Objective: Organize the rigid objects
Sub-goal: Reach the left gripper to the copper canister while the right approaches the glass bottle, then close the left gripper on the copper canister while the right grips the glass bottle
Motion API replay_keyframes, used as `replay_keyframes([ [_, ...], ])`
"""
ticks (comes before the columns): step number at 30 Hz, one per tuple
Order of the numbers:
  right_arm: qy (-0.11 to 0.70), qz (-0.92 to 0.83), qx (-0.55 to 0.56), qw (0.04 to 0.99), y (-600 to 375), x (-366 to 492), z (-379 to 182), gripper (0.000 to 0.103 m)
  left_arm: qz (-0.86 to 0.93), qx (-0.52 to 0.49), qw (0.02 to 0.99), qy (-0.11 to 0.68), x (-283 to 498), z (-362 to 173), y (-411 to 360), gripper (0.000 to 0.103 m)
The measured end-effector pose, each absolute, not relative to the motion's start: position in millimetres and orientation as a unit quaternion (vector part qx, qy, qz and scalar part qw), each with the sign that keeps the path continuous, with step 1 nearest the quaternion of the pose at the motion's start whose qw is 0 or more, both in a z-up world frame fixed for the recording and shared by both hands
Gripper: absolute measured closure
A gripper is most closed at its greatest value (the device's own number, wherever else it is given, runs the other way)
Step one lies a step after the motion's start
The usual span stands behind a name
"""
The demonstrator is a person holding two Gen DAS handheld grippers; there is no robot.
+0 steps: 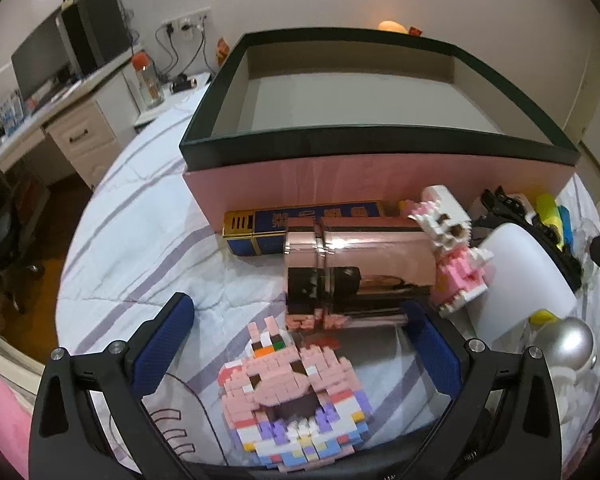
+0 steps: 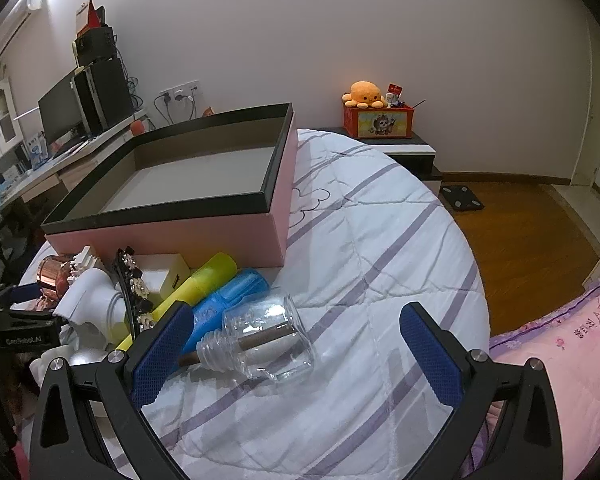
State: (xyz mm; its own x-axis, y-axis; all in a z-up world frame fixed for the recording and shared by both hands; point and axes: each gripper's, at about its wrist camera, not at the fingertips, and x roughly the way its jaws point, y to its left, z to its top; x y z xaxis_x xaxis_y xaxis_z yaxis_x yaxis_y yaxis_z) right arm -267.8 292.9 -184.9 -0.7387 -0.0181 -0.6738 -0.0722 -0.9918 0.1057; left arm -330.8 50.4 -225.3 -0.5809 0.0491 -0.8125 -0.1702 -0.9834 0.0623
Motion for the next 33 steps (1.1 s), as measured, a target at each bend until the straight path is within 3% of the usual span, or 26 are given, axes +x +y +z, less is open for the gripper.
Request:
replay_keyframes([
  [5, 0.066, 0.930, -0.362, 0.015, 297.6, -267.6, -185.9, 0.000, 0.891, -0.437, 0.061, 0.111, -334.2, -220.1, 56.3, 0.000],
  [9, 0.066, 0.929, -0.364, 0.017, 299.9, -265.8, -186.1, 0.000, 0.895, -0.433, 0.067, 0.082, -341.0, -214.8, 48.2, 0.004],
  [11, 0.067, 0.929, -0.364, 0.018, 301.9, -265.5, -186.1, 0.000, 0.897, -0.428, 0.087, 0.068, -340.1, -211.3, 45.6, 0.011],
  [13, 0.068, 0.929, -0.364, 0.020, 303.4, -265.3, -186.1, 0.000, 0.889, -0.440, 0.112, 0.054, -341.5, -214.2, 45.7, 0.046],
  [24, 0.065, 0.924, -0.376, 0.015, 305.8, -266.9, -189.7, 0.000, 0.893, -0.432, 0.121, 0.027, -339.0, -204.6, 35.0, 0.048],
  [33, 0.010, 0.924, -0.382, -0.026, 283.2, -261.9, -188.9, 0.000, 0.897, -0.414, 0.152, 0.002, -326.2, -185.8, 26.4, 0.048],
])
